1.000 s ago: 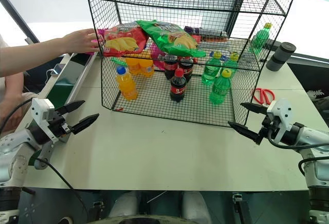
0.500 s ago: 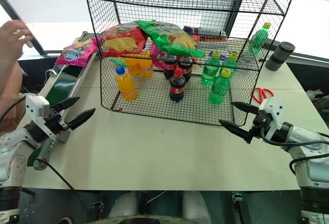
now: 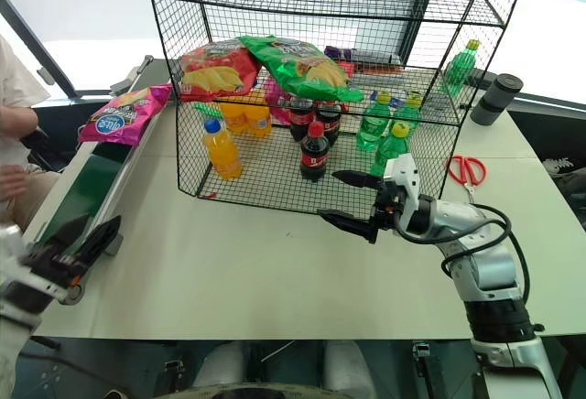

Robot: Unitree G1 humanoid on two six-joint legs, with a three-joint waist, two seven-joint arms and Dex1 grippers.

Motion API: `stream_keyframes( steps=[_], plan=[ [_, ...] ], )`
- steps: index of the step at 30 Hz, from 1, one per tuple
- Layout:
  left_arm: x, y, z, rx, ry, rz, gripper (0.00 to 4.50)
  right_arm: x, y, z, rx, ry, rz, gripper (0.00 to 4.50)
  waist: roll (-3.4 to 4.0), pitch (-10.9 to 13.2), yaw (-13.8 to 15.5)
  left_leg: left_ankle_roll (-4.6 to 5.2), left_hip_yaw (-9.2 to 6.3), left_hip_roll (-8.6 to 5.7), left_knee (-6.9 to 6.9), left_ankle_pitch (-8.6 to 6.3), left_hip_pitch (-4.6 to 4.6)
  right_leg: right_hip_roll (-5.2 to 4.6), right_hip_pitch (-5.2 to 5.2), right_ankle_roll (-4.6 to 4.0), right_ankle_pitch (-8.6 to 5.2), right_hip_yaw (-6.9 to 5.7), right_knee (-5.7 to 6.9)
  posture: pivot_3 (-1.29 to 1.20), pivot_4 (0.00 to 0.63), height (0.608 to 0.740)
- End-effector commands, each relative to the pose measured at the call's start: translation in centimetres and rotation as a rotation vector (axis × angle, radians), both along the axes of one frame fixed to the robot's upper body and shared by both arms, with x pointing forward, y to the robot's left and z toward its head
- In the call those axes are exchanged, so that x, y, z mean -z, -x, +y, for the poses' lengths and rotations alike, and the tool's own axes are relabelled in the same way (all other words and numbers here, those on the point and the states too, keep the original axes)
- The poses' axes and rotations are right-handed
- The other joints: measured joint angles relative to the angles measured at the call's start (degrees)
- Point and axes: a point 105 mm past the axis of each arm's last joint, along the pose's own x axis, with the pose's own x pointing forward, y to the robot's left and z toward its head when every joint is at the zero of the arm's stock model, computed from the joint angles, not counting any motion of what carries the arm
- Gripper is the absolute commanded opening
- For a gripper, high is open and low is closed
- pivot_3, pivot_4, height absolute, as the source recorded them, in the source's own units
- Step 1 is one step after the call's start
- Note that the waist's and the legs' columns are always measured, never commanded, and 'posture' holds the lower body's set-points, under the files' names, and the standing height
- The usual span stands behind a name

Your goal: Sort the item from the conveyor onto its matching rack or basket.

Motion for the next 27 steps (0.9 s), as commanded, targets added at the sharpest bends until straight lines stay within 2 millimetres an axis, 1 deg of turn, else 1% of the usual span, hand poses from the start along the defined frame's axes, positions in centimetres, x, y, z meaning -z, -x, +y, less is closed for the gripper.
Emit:
stream_keyframes(
  steps=[1, 4, 7, 9, 11, 13, 17, 18, 21, 24, 27],
  plan=[
    [-1.7, 2.2, 1.1, -0.099, 0.109, -0.058, 4.46, -0.6, -0.2, 0.6, -0.041, 0.037, -0.083, 4.50, 0.00, 0.0, 0.2, 0.01, -0.02, 0.00, -0.01, -0.01, 0.00, -0.01, 0.00, 0.00, 0.00, -0.02, -0.08, 0.00, 0.150, 0.727],
    [-1.2, 3.9, 2.0, -0.190, 0.230, -0.050, 4.46, -1.1, -0.5, 1.0, -0.066, 0.032, -0.104, 4.50, 0.23, 0.2, 0.3, 0.00, -0.18, 0.00, -0.01, -0.03, -0.03, -0.04, -0.04, -0.28, 0.15, -0.19, -0.40, 0.00, 0.150, 0.727],
    [-0.7, 5.5, 2.4, -0.237, 0.297, -0.039, 4.46, -1.4, -0.4, 1.6, -0.093, 0.029, -0.120, 4.50, 0.22, 0.2, 0.1, 0.03, -0.17, 0.00, 0.00, -0.07, -0.03, -0.06, 0.06, -0.40, 0.22, -0.21, -0.56, 0.00, 0.150, 0.727],
    [-1.0, 6.1, 3.7, -0.278, 0.350, -0.059, 4.46, -1.1, -0.3, 1.8, -0.098, 0.037, -0.126, 4.50, 0.14, 0.2, 0.2, 0.08, -0.17, -0.01, 0.00, -0.09, -0.04, -0.06, 0.08, -0.40, 0.22, -0.22, -0.61, 0.00, 0.150, 0.727],
    [-1.2, 6.3, 5.2, -0.341, 0.402, -0.081, 4.46, -0.7, 0.0, 1.9, -0.110, 0.051, -0.131, 4.50, 0.15, 0.3, 0.2, 0.07, -0.18, 0.00, 0.00, -0.09, -0.07, -0.06, 0.04, -0.41, 0.22, -0.26, -0.60, 0.00, 0.150, 0.727],
    [-1.3, 6.2, 5.8, -0.374, 0.437, -0.087, 4.46, -0.7, 0.3, 2.2, -0.125, 0.063, -0.147, 4.50, 0.17, 0.3, 0.2, 0.08, -0.17, 0.00, 0.01, -0.08, -0.07, -0.06, 0.04, -0.41, 0.22, -0.26, -0.60, 0.00, 0.150, 0.727],
    [-1.0, 5.1, 6.0, -0.363, 0.523, -0.080, 4.46, -2.6, 0.5, 3.0, -0.146, 0.033, -0.184, 4.50, 0.19, 0.3, 0.1, 0.09, -0.16, -0.03, 0.02, -0.09, -0.07, -0.11, 0.07, -0.42, 0.23, -0.27, -0.61, 0.00, 0.150, 0.727],
    [-0.9, 4.8, 5.9, -0.354, 0.537, -0.072, 4.46, -2.8, 0.7, 3.3, -0.156, 0.042, -0.199, 4.50, 0.18, 0.3, 0.1, 0.08, -0.17, -0.03, 0.01, -0.09, -0.06, -0.12, 0.06, -0.42, 0.23, -0.28, -0.60, 0.00, 0.150, 0.727],
    [-0.6, 3.6, 5.2, -0.320, 0.561, -0.054, 4.46, -3.9, 1.7, 4.5, -0.190, -0.004, -0.191, 4.50, 0.19, 0.3, 0.0, 0.07, -0.17, -0.03, -0.01, -0.09, -0.06, -0.12, 0.04, -0.42, 0.23, -0.31, -0.59, 0.00, 0.150, 0.727],
    [-0.5, 2.7, 5.1, -0.315, 0.565, -0.048, 4.46, -3.8, 3.0, 5.1, -0.234, -0.023, -0.139, 4.50, 0.19, 0.3, 0.0, 0.07, -0.16, -0.03, -0.01, -0.10, -0.08, -0.13, 0.03, -0.42, 0.23, -0.32, -0.60, 0.00, 0.150, 0.727],
    [-0.3, 2.1, 5.4, -0.323, 0.573, -0.039, 4.46, -3.3, 3.5, 5.0, -0.233, -0.008, -0.134, 4.50, 0.17, 0.3, 0.0, 0.07, -0.17, -0.03, -0.03, -0.10, -0.09, -0.15, 0.03, -0.42, 0.23, -0.35, -0.60, 0.00, 0.150, 0.727]
  ],
)
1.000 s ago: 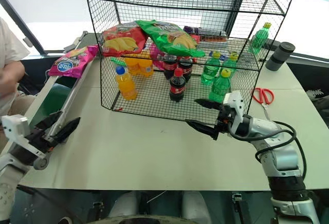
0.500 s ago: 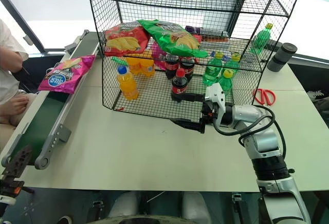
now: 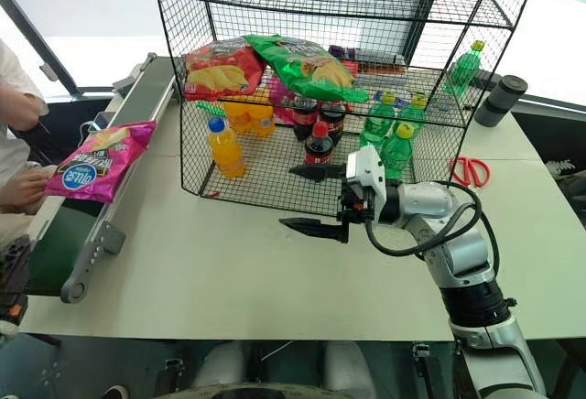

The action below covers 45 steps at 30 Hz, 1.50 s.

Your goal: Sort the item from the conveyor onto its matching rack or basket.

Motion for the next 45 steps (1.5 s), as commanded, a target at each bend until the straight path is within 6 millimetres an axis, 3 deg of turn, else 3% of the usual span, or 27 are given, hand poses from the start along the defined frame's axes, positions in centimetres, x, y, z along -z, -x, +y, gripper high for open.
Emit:
stream_keyframes(
  steps=[1, 20, 24, 31, 34, 40, 45],
  plan=[
    [-0.3, -0.3, 0.7, -0.015, 0.000, -0.002, 4.46, -0.3, 0.5, -0.1, -0.003, -0.001, -0.026, 4.50, -0.02, 0.0, 0.0, 0.00, 0.00, 0.00, 0.00, 0.00, 0.00, -0.01, 0.00, 0.00, 0.00, -0.01, 0.00, 0.00, 0.150, 0.727],
    [0.5, -2.2, 0.1, 0.033, 0.041, -0.027, 4.46, -0.5, 0.1, -1.2, 0.054, 0.015, -0.046, 4.50, -0.01, 0.0, -1.2, 0.02, 0.05, -0.04, 0.00, 0.00, 0.00, -0.64, 0.01, -0.05, 0.04, -0.96, 0.01, 0.00, 0.150, 0.727],
    [0.3, -2.2, 0.2, 0.051, 0.096, -0.081, 3.39, -0.7, -0.1, -1.3, 0.064, 0.015, -0.056, 4.50, 0.00, 0.0, -1.1, 0.02, 0.04, -0.04, 0.00, 0.00, -0.03, -0.86, 0.01, -0.06, 0.04, -1.38, 0.00, 0.00, 0.150, 0.727],
    [-0.9, -2.9, 0.1, 0.066, 0.017, -0.120, 0.09, -0.3, -0.2, -1.5, 0.078, 0.023, -0.059, 4.50, -0.01, 0.0, -1.1, 0.04, 0.03, -0.04, 0.00, -0.01, -0.04, -0.92, 0.00, -0.06, 0.04, -1.50, -0.01, 0.00, 0.150, 0.727],
    [-1.7, -3.6, -0.6, 0.103, -0.004, -0.135, 0.03, -0.3, -0.4, -1.5, 0.089, 0.019, -0.062, 4.50, -0.01, 0.0, -1.1, 0.04, 0.03, -0.04, 0.00, -0.02, -0.04, -0.93, 0.00, -0.06, 0.04, -1.50, -0.01, 0.00, 0.150, 0.727],
    [-4.5, -4.4, -4.8, 0.342, -0.009, -0.221, 0.03, -0.5, -1.1, -2.3, 0.133, 0.008, -0.064, 4.50, 0.01, 0.1, -1.1, 0.04, 0.04, -0.06, 0.00, -0.02, -0.05, -0.96, 0.00, -0.06, 0.04, -1.51, -0.01, 0.00, 0.150, 0.727],
    [-6.5, -3.1, -7.2, 0.567, 0.051, -0.272, 0.03, -0.2, -1.5, -4.0, 0.207, 0.004, -0.051, 4.50, 0.05, 0.1, -1.3, 0.04, 0.04, -0.06, -0.05, -0.01, -0.07, -0.97, 0.00, -0.05, 0.04, -1.54, 0.00, 0.00, 0.150, 0.727]
  ],
)
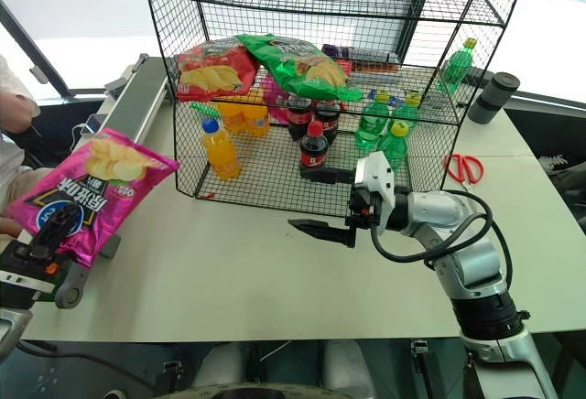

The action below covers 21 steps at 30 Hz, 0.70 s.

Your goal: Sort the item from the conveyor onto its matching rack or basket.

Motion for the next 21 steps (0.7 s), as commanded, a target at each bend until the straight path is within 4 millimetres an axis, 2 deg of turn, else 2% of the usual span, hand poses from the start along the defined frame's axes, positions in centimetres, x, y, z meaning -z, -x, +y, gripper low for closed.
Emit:
stream_keyframes(
  steps=[1, 7, 10, 11, 15, 18, 21],
  plan=[
    [-2.0, 1.5, -2.2, 0.201, 0.036, -0.055, 0.03, -0.9, -0.3, -1.7, 0.065, -0.025, -0.032, 4.50, 0.06, 0.0, -0.1, 0.00, 0.00, 0.00, 0.00, 0.00, 0.02, 0.00, 0.00, 0.00, 0.00, -0.01, 0.00, 0.00, 0.150, 0.727],
    [-1.9, 2.3, -4.6, 0.429, 0.032, 0.002, 0.03, -0.9, -0.2, -3.6, 0.139, -0.052, 0.001, 4.50, 0.27, 0.2, 0.2, 0.00, 0.00, -0.01, 0.02, -0.01, 0.02, -0.01, -0.01, 0.00, 0.00, -0.03, -0.04, 0.00, 0.150, 0.727],
    [-1.3, 2.3, -6.4, 0.545, -0.021, 0.019, 0.03, -1.5, 0.6, -3.2, 0.097, -0.162, 0.161, 4.50, 0.29, 0.2, 0.1, -0.08, 0.00, -0.03, 0.01, -0.05, 0.03, -0.04, 0.00, -0.01, 0.00, -0.03, -0.04, 0.00, 0.150, 0.727],
    [-0.8, 2.1, -7.1, 0.576, -0.088, 0.027, 0.03, -1.8, 1.0, -3.0, 0.074, -0.190, 0.215, 4.50, 0.29, 0.2, 0.1, -0.09, 0.00, -0.03, 0.01, -0.05, 0.01, -0.04, -0.02, -0.01, 0.00, -0.03, -0.04, 0.00, 0.150, 0.727],
    [-0.5, 1.8, -10.1, 0.746, -0.207, -0.028, 0.03, -3.1, 1.5, -2.3, 0.002, -0.273, 0.402, 4.50, 0.32, 0.2, 0.1, -0.11, 0.00, -0.04, 0.00, -0.06, -0.11, -0.07, -0.16, -0.04, 0.02, -0.03, -0.04, 0.00, 0.150, 0.727],
    [-0.4, 1.3, -12.2, 0.834, -0.301, -0.102, 0.03, -2.4, 1.9, -1.2, -0.030, -0.252, 0.527, 4.50, 0.30, 0.2, 0.0, -0.13, 0.01, -0.04, -0.05, -0.06, -0.16, -0.07, -0.25, -0.05, 0.02, -0.03, -0.04, 0.00, 0.150, 0.727],
    [-1.3, 0.7, -13.6, 0.886, -0.329, -0.196, 0.03, -0.9, 2.0, -0.5, -0.019, -0.178, 0.593, 4.50, 0.26, 0.2, 0.1, -0.11, 0.01, -0.04, -0.08, -0.04, -0.32, -0.07, -0.33, -0.05, 0.03, -0.04, -0.07, 0.00, 0.150, 0.727]
  ],
)
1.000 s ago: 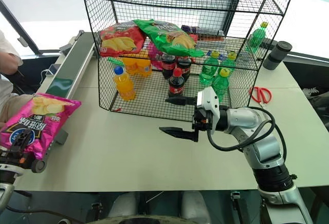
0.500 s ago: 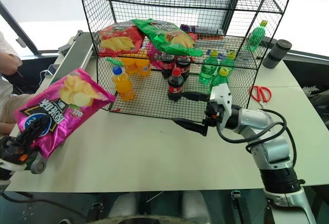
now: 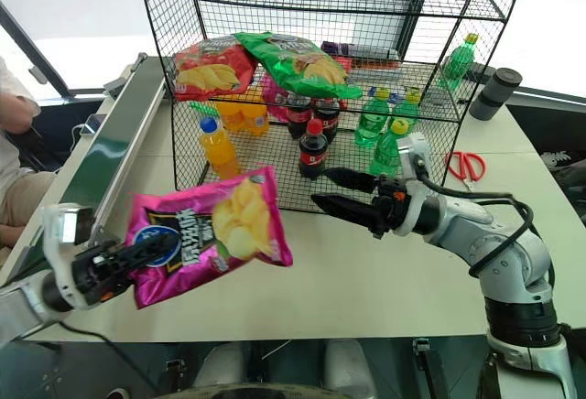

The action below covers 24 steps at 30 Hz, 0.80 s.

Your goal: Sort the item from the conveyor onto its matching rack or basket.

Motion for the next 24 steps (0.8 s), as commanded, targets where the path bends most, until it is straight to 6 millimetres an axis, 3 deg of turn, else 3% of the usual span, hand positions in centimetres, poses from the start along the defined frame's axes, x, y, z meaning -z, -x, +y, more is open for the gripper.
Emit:
stream_keyframes(
  steps=[1, 5, 10, 19, 22, 24],
  plan=[
    [-1.1, -0.2, -1.5, 0.083, -0.020, -0.120, 0.03, 0.6, 0.6, 0.9, -0.042, 0.052, 0.031, 4.50, -0.04, 0.0, 0.0, 0.08, 0.00, -0.01, 0.01, 0.05, -0.11, 0.00, -0.02, 0.00, 0.00, 0.00, 0.00, 0.00, 0.150, 0.727],
    [-1.7, -0.8, -3.1, 0.126, -0.025, -0.199, 0.03, 1.3, 0.5, 1.3, -0.054, 0.057, 0.095, 4.50, -0.04, -0.1, 0.0, -0.14, 0.00, -0.03, 0.11, 0.24, -0.45, 0.00, -0.13, 0.03, 0.02, -0.02, -0.01, 0.00, 0.150, 0.727],
    [-2.3, -1.2, -4.3, 0.149, -0.034, -0.265, 0.03, -0.1, 1.8, 1.4, -0.167, -0.020, 0.176, 4.50, -0.04, -0.1, 0.1, -0.01, 0.00, -0.04, 0.18, 0.19, -0.46, 0.00, -0.07, 0.05, 0.03, -0.05, -0.02, 0.00, 0.150, 0.727],
    [-2.6, -1.6, -5.3, 0.160, -0.021, -0.293, 0.03, 1.0, 2.8, 2.6, -0.230, 0.044, 0.219, 4.50, -0.08, -0.1, 0.3, 0.24, -0.03, -0.06, 0.23, 0.16, -0.46, 0.03, 0.01, 0.20, 0.12, -0.15, 0.00, 0.00, 0.150, 0.727],
    [-2.7, -1.6, -5.4, 0.163, -0.019, -0.298, 0.00, 1.2, 2.8, 2.8, -0.235, 0.059, 0.215, 3.70, -0.08, -0.1, 0.4, 0.26, -0.03, -0.06, 0.24, 0.17, -0.46, 0.05, 0.02, 0.22, 0.13, -0.16, 0.01, 0.00, 0.150, 0.727],
    [-2.8, -1.7, -5.4, 0.158, -0.012, -0.300, 0.00, 1.3, 2.7, 2.8, -0.220, 0.056, 0.200, 2.76, -0.08, -0.1, 0.4, 0.27, -0.03, -0.06, 0.25, 0.18, -0.46, 0.07, 0.03, 0.23, 0.13, -0.16, 0.01, 0.00, 0.150, 0.727]
  ],
)
